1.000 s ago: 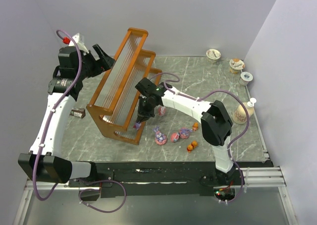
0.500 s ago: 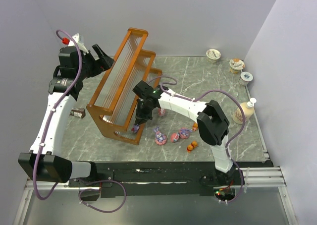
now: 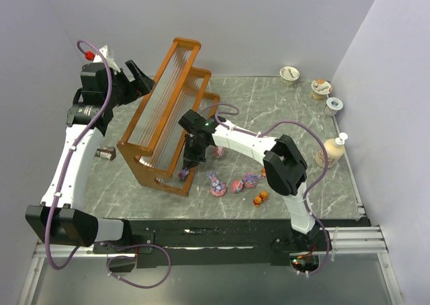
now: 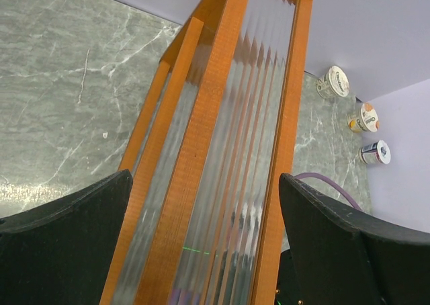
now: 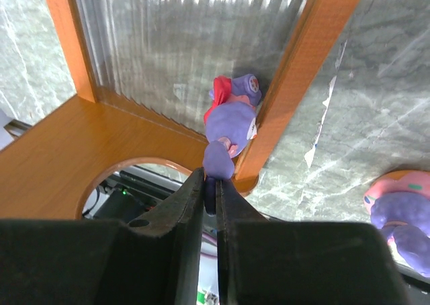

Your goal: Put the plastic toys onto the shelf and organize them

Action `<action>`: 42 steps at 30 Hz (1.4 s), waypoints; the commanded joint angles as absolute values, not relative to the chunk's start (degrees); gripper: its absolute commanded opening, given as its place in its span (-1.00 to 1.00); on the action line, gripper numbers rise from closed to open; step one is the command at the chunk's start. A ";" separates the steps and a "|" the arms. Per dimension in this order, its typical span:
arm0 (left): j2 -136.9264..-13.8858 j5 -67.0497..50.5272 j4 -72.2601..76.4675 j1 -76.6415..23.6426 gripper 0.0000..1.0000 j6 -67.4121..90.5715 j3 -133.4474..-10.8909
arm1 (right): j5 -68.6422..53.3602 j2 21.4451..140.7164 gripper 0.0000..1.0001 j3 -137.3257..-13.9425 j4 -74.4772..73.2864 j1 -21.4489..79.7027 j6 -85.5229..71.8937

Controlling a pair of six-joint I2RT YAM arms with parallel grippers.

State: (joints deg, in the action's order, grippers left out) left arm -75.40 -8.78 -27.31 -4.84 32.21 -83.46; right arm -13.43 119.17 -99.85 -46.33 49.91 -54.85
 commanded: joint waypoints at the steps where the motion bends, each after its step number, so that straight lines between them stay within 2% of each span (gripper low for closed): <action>1: -75.41 -7.91 -26.72 -4.83 0.93 32.34 -84.55 | -12.39 120.85 -0.71 -103.62 -45.88 50.19 -55.72; 5: -75.50 -7.82 -26.72 -4.83 0.93 32.26 -84.64 | -13.18 120.85 -0.83 -103.80 -45.00 50.19 -55.63; 11: -75.59 -8.00 -26.63 -4.83 0.93 32.26 -84.55 | -13.54 120.24 -0.78 -102.31 -43.86 50.19 -56.07; 17: -75.59 -7.82 -26.72 -4.83 0.93 32.26 -84.20 | -13.97 119.18 -0.44 -100.02 -42.36 50.27 -56.42; 29: -75.76 -8.26 -26.72 -4.83 0.93 32.43 -84.02 | -13.89 114.52 0.04 -95.10 -39.12 50.45 -57.48; 42: -75.41 -8.17 -26.90 -4.83 0.93 32.78 -83.85 | -13.27 108.37 0.29 -91.06 -36.39 50.27 -57.31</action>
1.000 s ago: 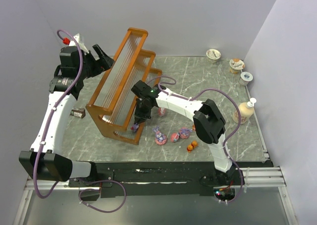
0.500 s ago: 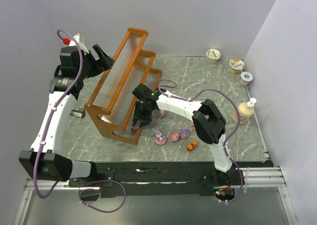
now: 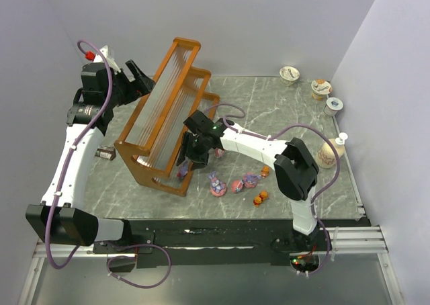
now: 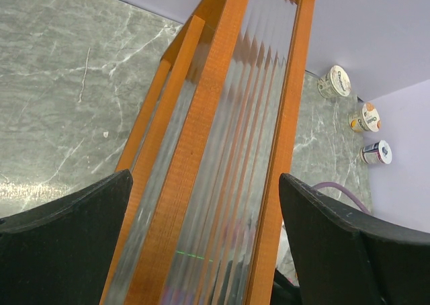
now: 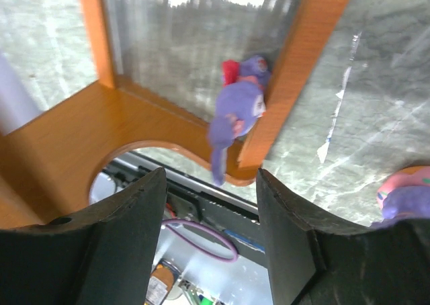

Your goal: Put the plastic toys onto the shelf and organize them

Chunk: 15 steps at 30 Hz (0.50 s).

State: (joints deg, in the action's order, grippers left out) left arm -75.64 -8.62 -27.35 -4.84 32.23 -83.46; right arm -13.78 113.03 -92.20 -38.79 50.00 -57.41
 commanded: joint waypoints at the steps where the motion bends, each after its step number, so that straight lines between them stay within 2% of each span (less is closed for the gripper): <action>1: -75.32 -8.09 -26.98 -4.83 0.93 32.78 -83.76 | -13.01 107.93 0.30 -90.62 -36.39 50.27 -57.30; 9: -74.88 -7.91 -26.90 -4.83 0.93 32.52 -82.88 | -11.34 104.42 0.29 -87.29 -37.79 49.92 -57.22; 15: -73.92 -6.68 -26.98 -4.83 0.93 31.73 -81.39 | -8.53 97.83 0.17 -80.09 -39.37 47.03 -58.70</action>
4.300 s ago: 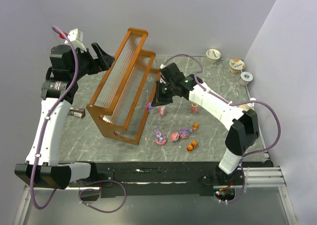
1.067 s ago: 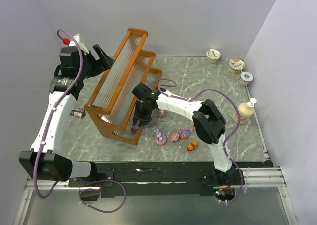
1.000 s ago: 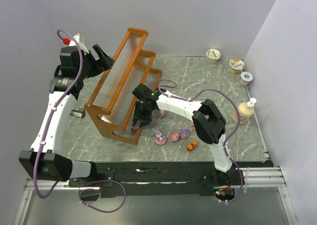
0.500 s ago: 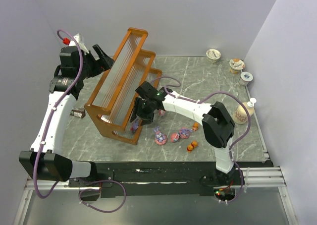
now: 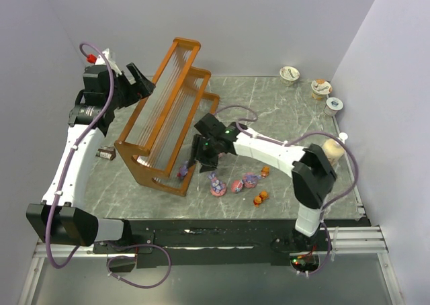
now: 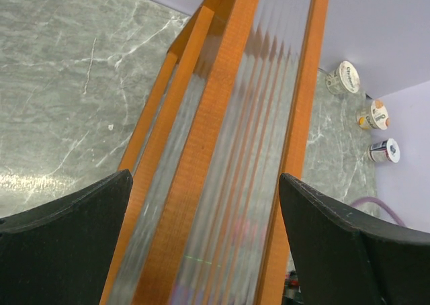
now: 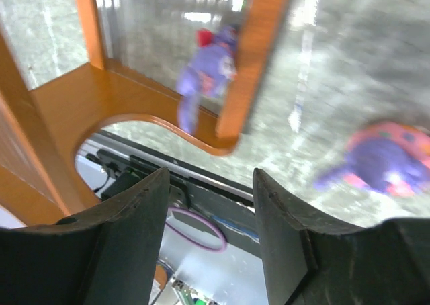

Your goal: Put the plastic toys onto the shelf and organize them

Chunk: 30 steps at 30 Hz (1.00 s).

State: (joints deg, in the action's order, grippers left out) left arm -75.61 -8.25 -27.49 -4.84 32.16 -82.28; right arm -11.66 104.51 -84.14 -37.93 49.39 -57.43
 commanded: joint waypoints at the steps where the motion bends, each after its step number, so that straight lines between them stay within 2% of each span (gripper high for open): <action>1: -73.74 -6.24 -26.98 -4.83 0.93 31.64 -80.69 | -8.09 96.95 0.13 -79.11 -39.72 46.41 -59.23; 6: -73.39 -3.18 -27.15 -4.83 0.93 31.29 -78.93 | -7.91 92.29 0.08 -74.71 -42.88 43.25 -61.78; 12: -72.60 11.15 -27.69 -4.75 0.93 30.94 -77.00 | -11.69 92.28 0.01 -73.65 -45.52 41.23 -62.84; 21: -71.10 10.90 -24.26 -4.40 0.93 31.46 -70.93 | -15.90 96.15 -0.07 -74.36 -47.99 39.90 -62.67; 30: -71.28 11.51 -25.13 -4.13 0.93 31.03 -72.51 | -19.25 99.67 -0.18 -73.83 -45.18 39.46 -63.72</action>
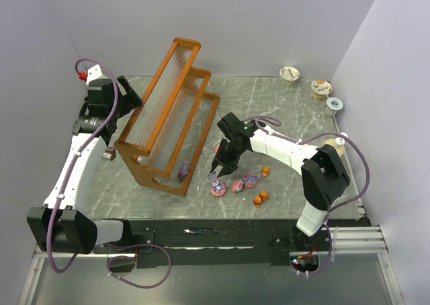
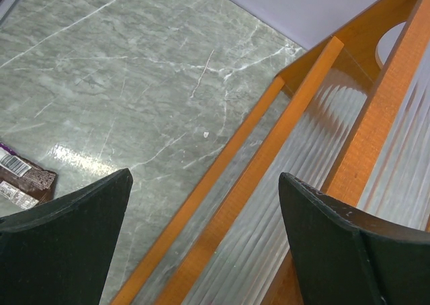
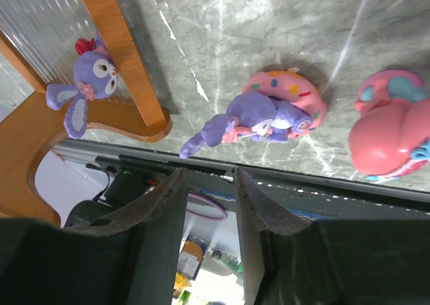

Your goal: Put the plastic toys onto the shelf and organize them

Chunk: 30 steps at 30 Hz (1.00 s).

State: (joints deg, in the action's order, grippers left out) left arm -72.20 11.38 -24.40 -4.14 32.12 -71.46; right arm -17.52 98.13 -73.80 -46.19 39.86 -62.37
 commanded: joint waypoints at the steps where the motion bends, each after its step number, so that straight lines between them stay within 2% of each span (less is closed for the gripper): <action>1: -71.45 11.51 -25.22 -4.13 0.93 31.03 -72.68 | -19.42 100.28 -0.19 -73.92 -45.18 39.38 -63.81; 11: -72.68 11.78 -26.10 -4.04 0.93 30.41 -75.32 | -17.31 101.95 -0.39 -74.97 -43.59 38.32 -63.90; 19: -73.56 11.69 -26.28 -3.87 0.93 30.50 -75.85 | -18.54 103.18 -0.88 -74.88 -43.15 38.41 -63.46; 20: -73.56 11.69 -26.28 -3.87 0.93 30.59 -75.94 | -18.54 103.36 -1.00 -75.23 -43.15 38.32 -63.28; 30: -74.18 10.72 -26.89 -3.52 0.93 30.59 -78.22 | -18.54 103.36 -1.00 -81.56 -44.56 38.32 -61.26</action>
